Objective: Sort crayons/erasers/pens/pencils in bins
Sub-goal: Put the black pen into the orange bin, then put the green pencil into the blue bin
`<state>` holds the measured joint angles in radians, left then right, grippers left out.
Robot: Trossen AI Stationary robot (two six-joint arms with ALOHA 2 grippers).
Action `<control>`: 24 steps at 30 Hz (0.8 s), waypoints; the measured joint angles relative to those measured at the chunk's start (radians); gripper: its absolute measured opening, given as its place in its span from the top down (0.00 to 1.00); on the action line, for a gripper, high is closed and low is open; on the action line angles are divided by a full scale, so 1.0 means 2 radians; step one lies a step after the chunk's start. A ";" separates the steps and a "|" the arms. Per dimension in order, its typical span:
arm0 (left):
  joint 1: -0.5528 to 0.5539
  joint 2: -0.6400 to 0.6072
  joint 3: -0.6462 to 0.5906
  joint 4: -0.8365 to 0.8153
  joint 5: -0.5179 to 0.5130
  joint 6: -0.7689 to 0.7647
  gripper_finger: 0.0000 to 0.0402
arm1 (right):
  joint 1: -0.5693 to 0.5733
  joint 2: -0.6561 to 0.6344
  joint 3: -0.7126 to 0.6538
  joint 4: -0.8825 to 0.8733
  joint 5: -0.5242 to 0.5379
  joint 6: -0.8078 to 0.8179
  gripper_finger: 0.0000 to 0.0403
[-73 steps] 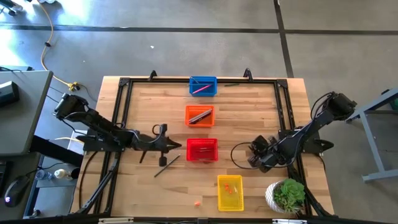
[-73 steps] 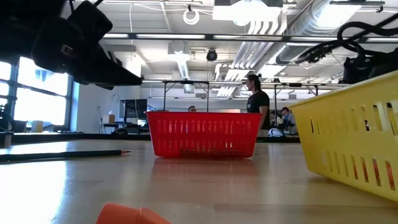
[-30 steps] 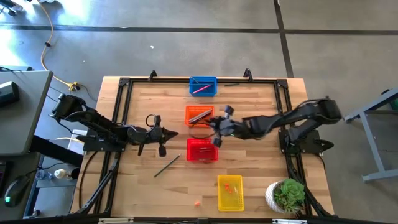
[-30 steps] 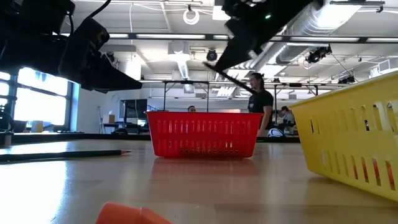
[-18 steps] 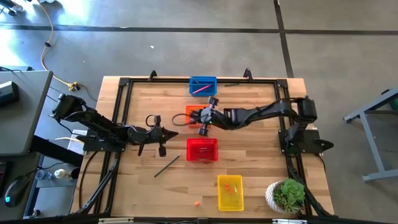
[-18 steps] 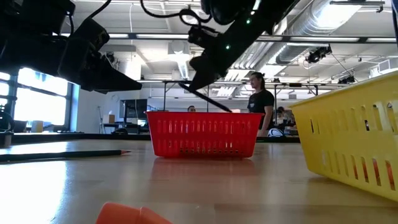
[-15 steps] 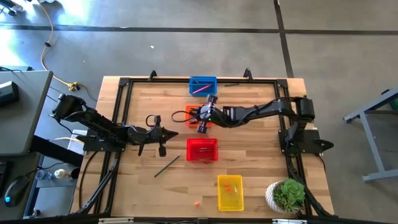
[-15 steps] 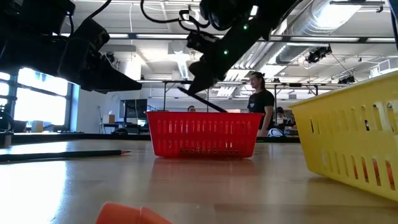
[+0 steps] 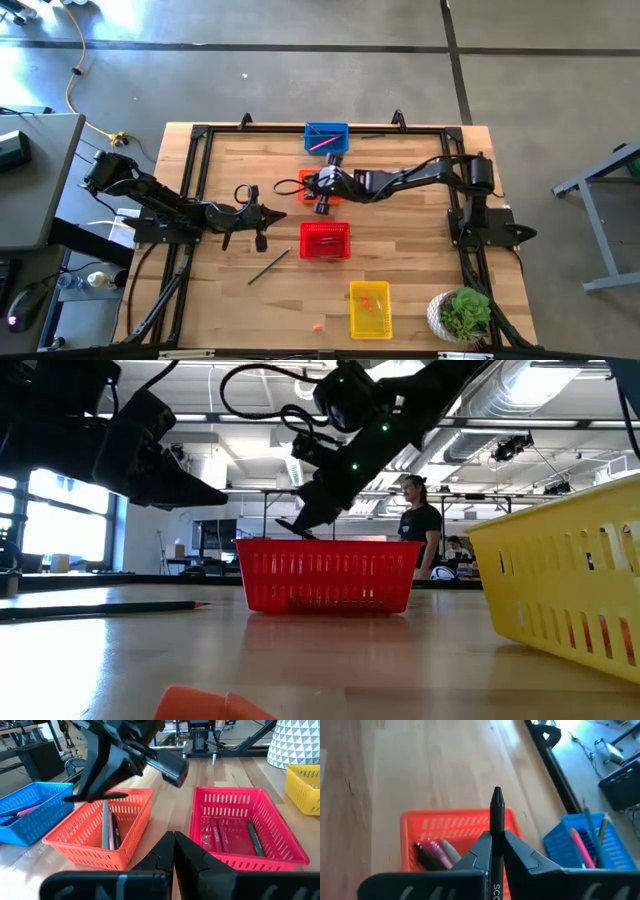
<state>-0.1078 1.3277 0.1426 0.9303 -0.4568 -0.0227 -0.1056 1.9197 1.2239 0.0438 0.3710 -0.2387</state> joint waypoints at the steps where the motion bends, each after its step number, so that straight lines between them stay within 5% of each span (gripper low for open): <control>1: 0.000 0.000 0.000 0.000 0.000 0.000 1.00 | -0.001 0.003 0.000 -0.001 0.000 0.002 0.97; 11: 0.000 0.000 0.000 0.000 0.001 0.000 1.00 | -0.018 0.008 0.000 0.002 -0.005 0.061 0.97; 24: 0.000 0.000 0.000 0.000 0.001 0.000 1.00 | -0.026 0.008 0.000 -0.009 -0.008 0.085 0.81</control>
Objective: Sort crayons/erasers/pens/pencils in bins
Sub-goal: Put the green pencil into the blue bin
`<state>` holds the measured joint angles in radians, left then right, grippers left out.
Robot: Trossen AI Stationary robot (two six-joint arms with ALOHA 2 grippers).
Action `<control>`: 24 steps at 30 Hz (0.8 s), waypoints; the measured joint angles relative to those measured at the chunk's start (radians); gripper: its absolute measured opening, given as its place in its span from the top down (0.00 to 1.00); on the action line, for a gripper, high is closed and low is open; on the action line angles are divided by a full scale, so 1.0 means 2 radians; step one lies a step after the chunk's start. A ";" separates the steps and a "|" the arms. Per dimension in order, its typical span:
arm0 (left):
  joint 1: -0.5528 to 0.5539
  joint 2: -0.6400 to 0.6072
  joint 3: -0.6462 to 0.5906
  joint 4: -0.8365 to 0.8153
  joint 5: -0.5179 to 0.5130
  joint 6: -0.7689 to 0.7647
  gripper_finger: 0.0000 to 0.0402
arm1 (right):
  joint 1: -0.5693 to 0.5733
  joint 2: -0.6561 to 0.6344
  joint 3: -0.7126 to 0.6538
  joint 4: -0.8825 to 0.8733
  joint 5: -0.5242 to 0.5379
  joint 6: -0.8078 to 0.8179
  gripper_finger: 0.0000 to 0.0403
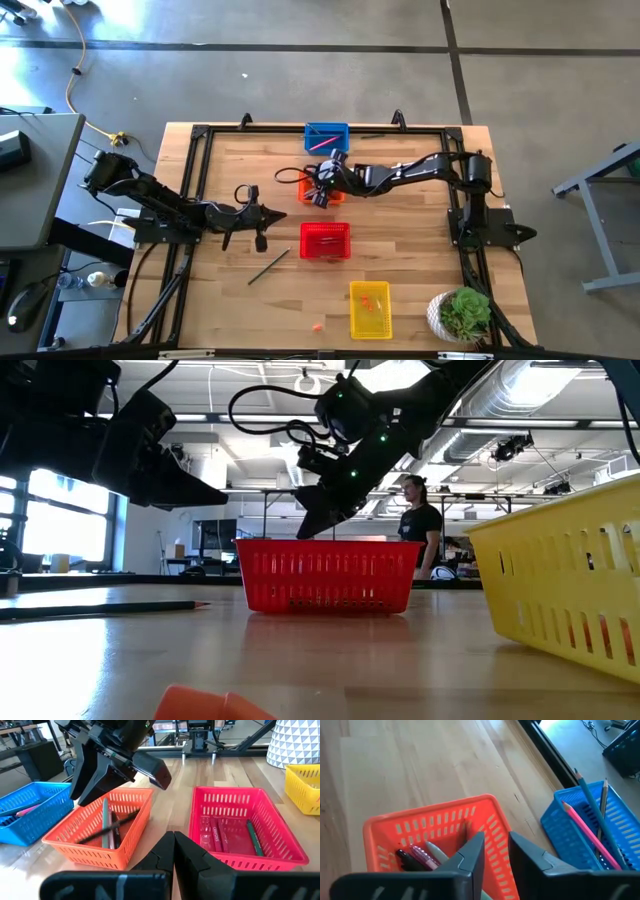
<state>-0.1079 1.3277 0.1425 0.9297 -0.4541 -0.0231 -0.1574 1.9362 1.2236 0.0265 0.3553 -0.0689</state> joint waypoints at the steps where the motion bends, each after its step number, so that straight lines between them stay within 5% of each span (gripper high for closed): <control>1: 0.000 0.000 0.000 0.000 0.000 0.000 1.00 | 0.000 0.000 0.000 0.000 0.000 0.001 0.81; 8: 0.000 0.000 0.000 -0.010 0.026 0.000 1.00 | 0.011 -0.016 -0.001 -0.021 0.000 -0.034 0.85; 12: 0.000 0.000 0.000 -0.011 0.027 0.000 1.00 | 0.036 -0.055 -0.014 -0.022 -0.053 -0.065 0.95; 24: 0.000 0.000 0.002 -0.023 0.079 -0.017 1.00 | 0.114 -0.196 -0.234 0.208 -0.074 -0.065 0.99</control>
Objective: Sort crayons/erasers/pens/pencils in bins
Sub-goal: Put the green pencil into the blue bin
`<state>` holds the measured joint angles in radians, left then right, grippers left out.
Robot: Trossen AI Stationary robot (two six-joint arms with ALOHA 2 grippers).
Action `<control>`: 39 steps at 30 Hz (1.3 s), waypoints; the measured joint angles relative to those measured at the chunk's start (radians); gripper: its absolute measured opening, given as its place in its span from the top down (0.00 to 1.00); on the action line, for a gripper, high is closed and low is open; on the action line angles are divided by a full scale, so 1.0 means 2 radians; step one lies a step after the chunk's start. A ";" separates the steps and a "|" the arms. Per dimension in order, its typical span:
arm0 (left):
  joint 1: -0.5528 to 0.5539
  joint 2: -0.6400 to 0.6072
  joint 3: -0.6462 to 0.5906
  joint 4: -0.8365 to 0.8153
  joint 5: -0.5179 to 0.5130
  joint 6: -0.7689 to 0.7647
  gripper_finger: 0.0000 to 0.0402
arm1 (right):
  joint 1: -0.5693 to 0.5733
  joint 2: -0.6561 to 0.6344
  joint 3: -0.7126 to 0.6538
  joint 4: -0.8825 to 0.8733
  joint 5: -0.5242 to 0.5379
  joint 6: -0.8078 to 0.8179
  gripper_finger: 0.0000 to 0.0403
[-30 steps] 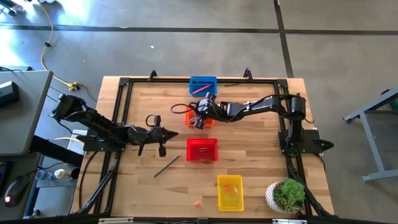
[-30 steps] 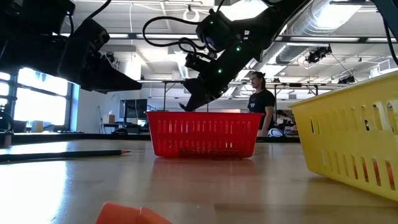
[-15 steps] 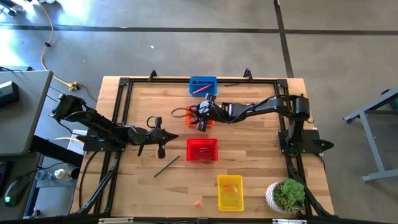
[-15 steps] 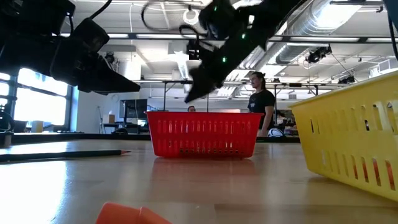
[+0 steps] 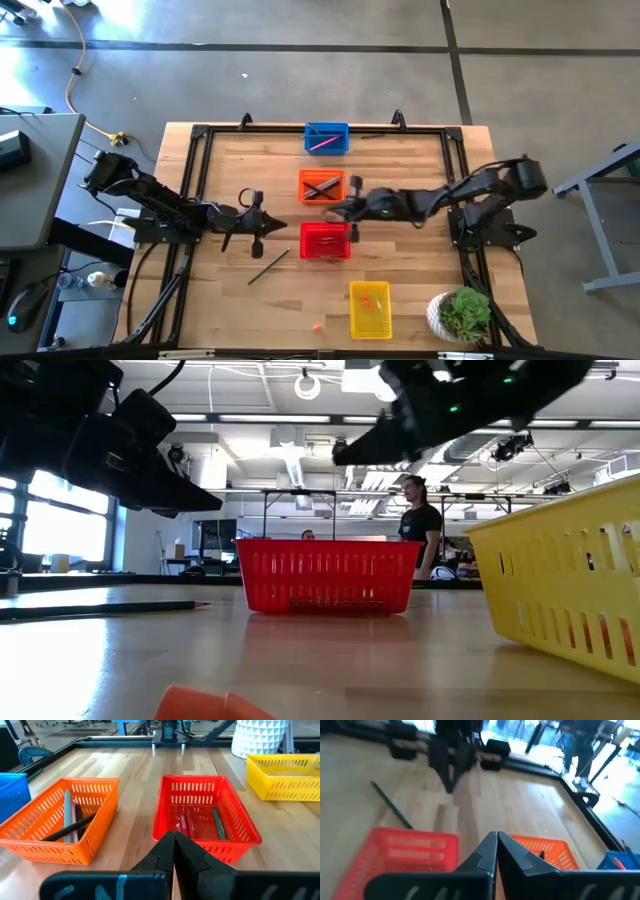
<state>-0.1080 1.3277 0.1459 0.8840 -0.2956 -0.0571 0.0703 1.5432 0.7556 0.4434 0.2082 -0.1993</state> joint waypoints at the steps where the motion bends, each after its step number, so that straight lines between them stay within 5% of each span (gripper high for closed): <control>1: 0.000 0.000 0.000 0.000 0.000 0.000 1.00 | 0.005 -0.014 -0.015 0.010 0.000 0.004 0.99; 10: -0.024 -0.011 0.047 -0.086 0.021 -0.009 1.00 | 0.061 -0.134 -0.115 0.016 0.086 0.013 1.00; 25: -0.113 -0.024 0.238 -0.527 -0.017 -0.123 0.93 | 0.075 -0.173 -0.140 0.005 0.095 0.013 1.00; 39: -0.184 0.007 0.247 -0.564 0.002 -0.251 0.64 | 0.076 -0.172 -0.140 0.004 0.097 0.021 1.00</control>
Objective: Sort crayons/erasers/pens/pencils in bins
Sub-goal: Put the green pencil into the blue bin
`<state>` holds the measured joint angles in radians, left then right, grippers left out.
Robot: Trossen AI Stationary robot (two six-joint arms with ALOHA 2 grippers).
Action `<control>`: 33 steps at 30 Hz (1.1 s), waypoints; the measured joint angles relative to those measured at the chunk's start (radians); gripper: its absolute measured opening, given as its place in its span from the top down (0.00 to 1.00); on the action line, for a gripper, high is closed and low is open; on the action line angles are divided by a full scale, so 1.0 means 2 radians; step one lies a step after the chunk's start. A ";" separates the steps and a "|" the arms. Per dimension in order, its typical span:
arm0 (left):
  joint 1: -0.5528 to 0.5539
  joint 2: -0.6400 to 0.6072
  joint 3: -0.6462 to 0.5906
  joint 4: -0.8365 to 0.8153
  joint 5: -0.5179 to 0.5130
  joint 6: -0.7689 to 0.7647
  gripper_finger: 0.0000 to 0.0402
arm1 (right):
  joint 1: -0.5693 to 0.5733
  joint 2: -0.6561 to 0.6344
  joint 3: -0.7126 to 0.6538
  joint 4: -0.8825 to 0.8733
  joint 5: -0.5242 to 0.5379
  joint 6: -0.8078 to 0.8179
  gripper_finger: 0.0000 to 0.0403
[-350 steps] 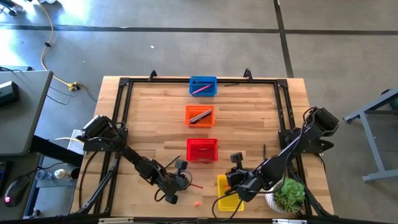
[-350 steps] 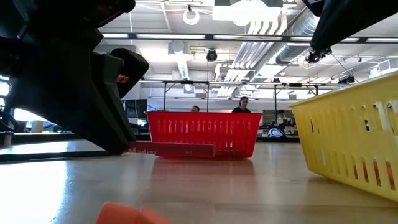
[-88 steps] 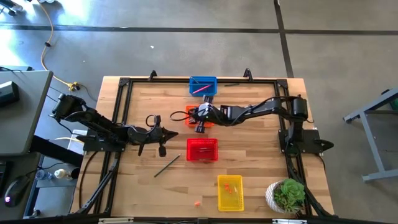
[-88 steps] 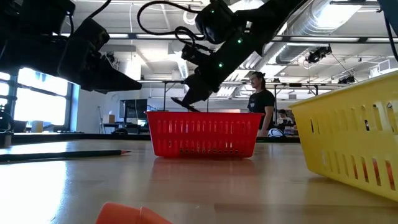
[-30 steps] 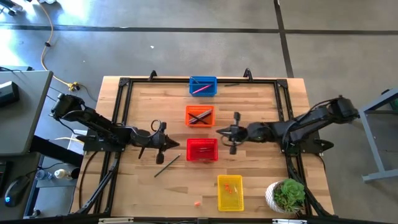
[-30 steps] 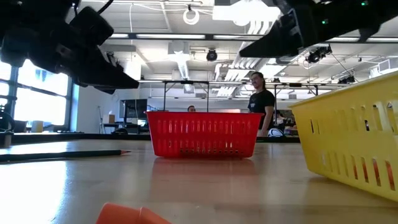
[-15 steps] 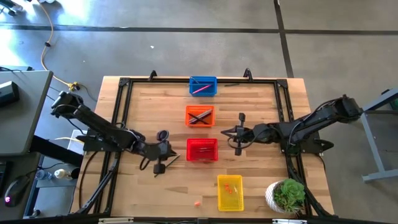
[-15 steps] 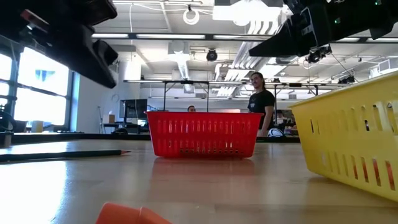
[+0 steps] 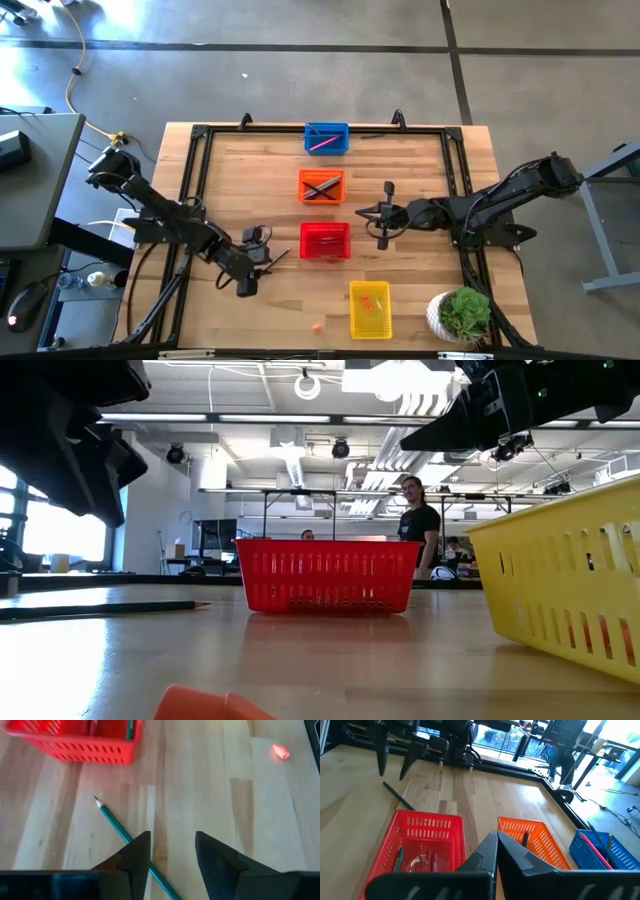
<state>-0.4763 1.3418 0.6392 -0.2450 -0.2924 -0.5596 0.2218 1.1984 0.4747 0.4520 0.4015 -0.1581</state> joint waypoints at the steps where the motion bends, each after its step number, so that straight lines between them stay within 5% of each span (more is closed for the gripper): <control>1: -0.005 0.003 0.000 0.001 -0.002 -0.010 0.62 | 0.000 0.000 0.000 0.000 0.000 0.000 1.00; 21: -0.028 0.095 0.092 -0.081 0.006 -0.009 0.57 | 0.000 0.000 0.000 -0.010 0.000 0.000 1.00; 33: 0.008 0.129 0.092 -0.114 0.009 -0.100 0.57 | 0.000 0.000 0.000 -0.012 0.000 0.002 1.00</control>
<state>-0.4609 1.5988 0.8234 -0.4737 -0.2746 -0.7595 0.2218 1.1988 0.4751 0.4287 0.4019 -0.1539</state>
